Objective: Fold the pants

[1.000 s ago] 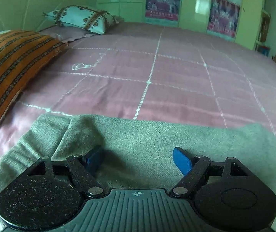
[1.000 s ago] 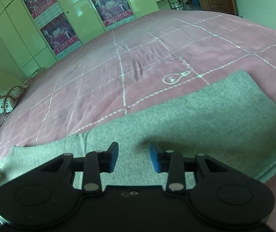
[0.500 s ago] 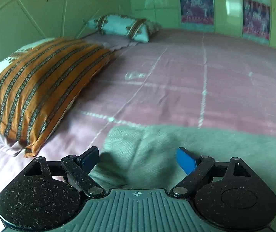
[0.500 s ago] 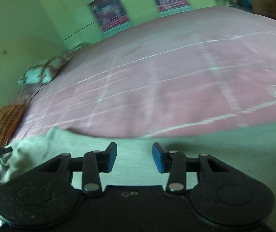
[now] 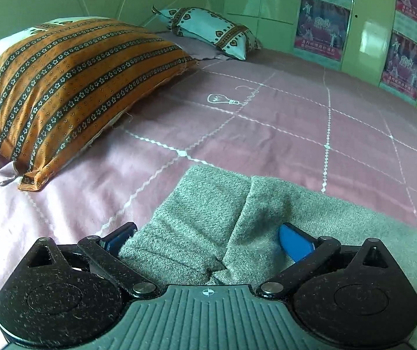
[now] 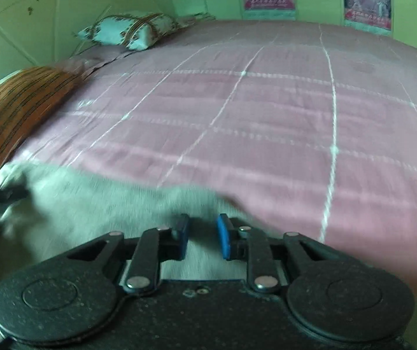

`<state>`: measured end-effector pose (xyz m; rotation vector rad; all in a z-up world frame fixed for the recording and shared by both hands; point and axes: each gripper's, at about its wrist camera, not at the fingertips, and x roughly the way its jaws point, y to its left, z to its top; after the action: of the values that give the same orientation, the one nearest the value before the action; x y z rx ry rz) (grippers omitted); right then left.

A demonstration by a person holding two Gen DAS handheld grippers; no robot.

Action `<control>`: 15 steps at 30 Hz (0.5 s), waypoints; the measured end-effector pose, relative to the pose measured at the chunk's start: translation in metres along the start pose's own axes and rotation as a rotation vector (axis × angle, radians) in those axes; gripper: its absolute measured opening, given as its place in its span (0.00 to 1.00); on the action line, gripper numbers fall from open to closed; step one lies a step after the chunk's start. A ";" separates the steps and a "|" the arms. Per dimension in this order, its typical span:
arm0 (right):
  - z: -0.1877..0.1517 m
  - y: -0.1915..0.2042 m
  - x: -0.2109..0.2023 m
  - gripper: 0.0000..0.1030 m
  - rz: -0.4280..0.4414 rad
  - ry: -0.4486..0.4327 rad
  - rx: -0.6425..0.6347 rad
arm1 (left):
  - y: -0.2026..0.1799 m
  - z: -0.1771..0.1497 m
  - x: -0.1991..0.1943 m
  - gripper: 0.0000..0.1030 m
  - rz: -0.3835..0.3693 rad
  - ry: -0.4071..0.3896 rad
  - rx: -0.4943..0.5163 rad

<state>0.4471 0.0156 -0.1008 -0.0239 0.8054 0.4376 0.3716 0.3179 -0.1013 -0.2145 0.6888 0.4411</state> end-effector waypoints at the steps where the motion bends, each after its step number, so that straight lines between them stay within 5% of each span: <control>1: 0.004 0.001 0.005 0.12 -0.009 0.010 -0.006 | 0.000 0.000 0.000 1.00 -0.002 0.001 -0.001; 7: 0.003 0.002 -0.018 0.13 0.015 -0.047 0.005 | 0.004 0.004 -0.028 0.98 -0.008 -0.065 -0.009; 12: -0.007 0.001 -0.003 0.14 -0.032 0.008 0.008 | 0.019 -0.005 -0.016 0.99 -0.028 0.008 -0.048; 15: -0.007 -0.008 -0.043 0.18 -0.034 -0.070 0.056 | 0.018 0.002 -0.046 0.98 -0.056 -0.047 -0.076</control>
<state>0.4190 -0.0093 -0.0768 0.0294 0.7467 0.3819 0.3328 0.3194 -0.0701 -0.2936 0.6190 0.4177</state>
